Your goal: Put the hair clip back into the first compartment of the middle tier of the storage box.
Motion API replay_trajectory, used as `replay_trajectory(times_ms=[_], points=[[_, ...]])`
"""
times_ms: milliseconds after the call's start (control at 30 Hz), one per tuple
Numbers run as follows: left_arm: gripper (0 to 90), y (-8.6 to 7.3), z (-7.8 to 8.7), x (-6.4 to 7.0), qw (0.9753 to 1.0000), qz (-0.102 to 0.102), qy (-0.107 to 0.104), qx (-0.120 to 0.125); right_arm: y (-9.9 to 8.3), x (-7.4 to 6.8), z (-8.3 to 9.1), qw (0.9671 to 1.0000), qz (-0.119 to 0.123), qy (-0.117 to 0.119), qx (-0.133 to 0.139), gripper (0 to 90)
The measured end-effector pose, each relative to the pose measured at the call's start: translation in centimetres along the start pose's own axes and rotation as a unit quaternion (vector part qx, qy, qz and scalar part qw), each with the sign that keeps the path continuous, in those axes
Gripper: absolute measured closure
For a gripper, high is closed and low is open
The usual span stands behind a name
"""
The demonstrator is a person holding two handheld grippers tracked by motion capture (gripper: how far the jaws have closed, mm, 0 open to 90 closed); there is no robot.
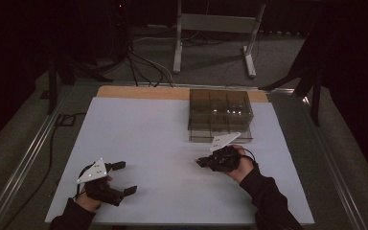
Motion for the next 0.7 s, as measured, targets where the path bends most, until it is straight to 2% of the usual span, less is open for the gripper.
replay_trajectory(times_ms=[700], points=[[0.4, 0.0, 0.0, 0.0, 1.0, -0.001, 0.0, -0.001, 1.2, 1.1, 1.1, 0.9998, -0.002, -0.014, 0.01, 85.4]])
Point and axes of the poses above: each handheld gripper's, and its own axes: z roughly backward along the jaws, y roughly out of its top, x roughly to its right, the point moved 2 cm from there along -z, roughly forward along the jaws, and after that the axes turned 2 degrees about z, right-handed, at the moved point
